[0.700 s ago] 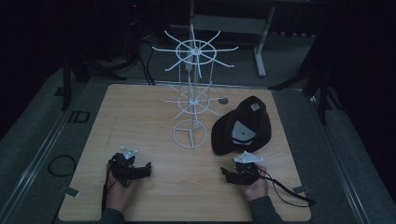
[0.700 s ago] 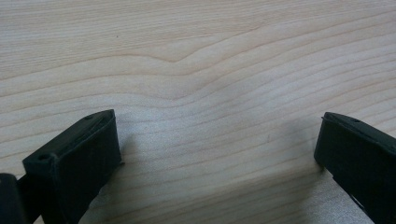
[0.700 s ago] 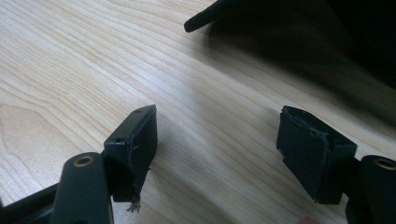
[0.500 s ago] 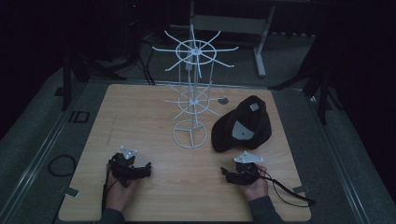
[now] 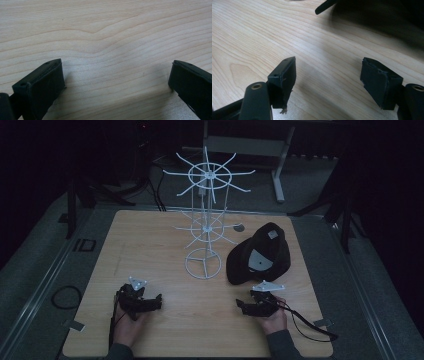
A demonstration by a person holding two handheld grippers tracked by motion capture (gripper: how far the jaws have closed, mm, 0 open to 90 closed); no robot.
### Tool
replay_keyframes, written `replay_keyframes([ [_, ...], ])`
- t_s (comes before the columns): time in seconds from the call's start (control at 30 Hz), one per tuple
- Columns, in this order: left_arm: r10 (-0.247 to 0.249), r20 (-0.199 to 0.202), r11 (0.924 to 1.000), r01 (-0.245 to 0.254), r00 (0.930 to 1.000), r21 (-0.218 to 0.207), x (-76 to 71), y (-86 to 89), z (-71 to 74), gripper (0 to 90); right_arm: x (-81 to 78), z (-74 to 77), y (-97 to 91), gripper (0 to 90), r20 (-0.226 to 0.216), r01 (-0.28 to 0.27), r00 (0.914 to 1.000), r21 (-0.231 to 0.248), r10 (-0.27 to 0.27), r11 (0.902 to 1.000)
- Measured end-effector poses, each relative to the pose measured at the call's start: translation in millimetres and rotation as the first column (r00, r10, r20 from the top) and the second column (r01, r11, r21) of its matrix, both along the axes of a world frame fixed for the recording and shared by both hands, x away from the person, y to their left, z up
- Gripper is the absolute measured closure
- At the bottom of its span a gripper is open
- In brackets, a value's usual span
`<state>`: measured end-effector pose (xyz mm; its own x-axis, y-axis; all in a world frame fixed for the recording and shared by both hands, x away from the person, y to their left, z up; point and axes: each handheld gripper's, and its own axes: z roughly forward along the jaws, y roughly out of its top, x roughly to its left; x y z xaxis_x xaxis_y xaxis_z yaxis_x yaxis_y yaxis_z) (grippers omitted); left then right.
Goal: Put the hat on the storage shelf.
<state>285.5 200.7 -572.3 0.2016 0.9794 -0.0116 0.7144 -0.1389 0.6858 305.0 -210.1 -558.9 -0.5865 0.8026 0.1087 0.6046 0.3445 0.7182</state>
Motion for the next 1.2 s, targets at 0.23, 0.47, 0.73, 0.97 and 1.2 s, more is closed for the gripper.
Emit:
replay_keyframes([
  [0.23, 0.0, -0.001, 1.0, 0.0, 1.0, 0.001, 0.0, 0.1, 0.0, 0.2, 1.0, 13.4, 0.5, 40.4, 0.073, 0.026, 0.9969, 0.036, -0.029, 0.999],
  [0.47, -0.001, -0.001, 1.0, 0.001, 1.0, 0.001, 0.0, 0.1, 0.0, 0.2, 7.9, 19.4, 7.5, 50.6, 0.109, 0.058, 0.9918, 0.081, -0.067, 0.995],
  [0.73, 0.0, -0.001, 1.0, 0.0, 1.0, 0.0, -0.1, 0.0, 0.0, 0.2, 15.2, 19.6, 21.0, 55.1, 0.128, 0.094, 0.986, 0.104, -0.107, 0.9902],
  [0.97, 0.0, -0.001, 1.0, 0.0, 1.0, 0.0, -0.1, 0.0, 0.1, 0.2, 23.7, 19.9, 27.4, 59.3, 0.104, 0.145, 0.9812, 0.157, -0.162, 0.977],
  [1.2, 0.0, -0.001, 1.0, 0.0, 1.0, 0.0, -0.1, 0.0, 0.1, 0.2, 27.0, 21.9, 25.0, 64.5, 0.075, 0.178, 0.9779, 0.186, -0.195, 0.9661],
])
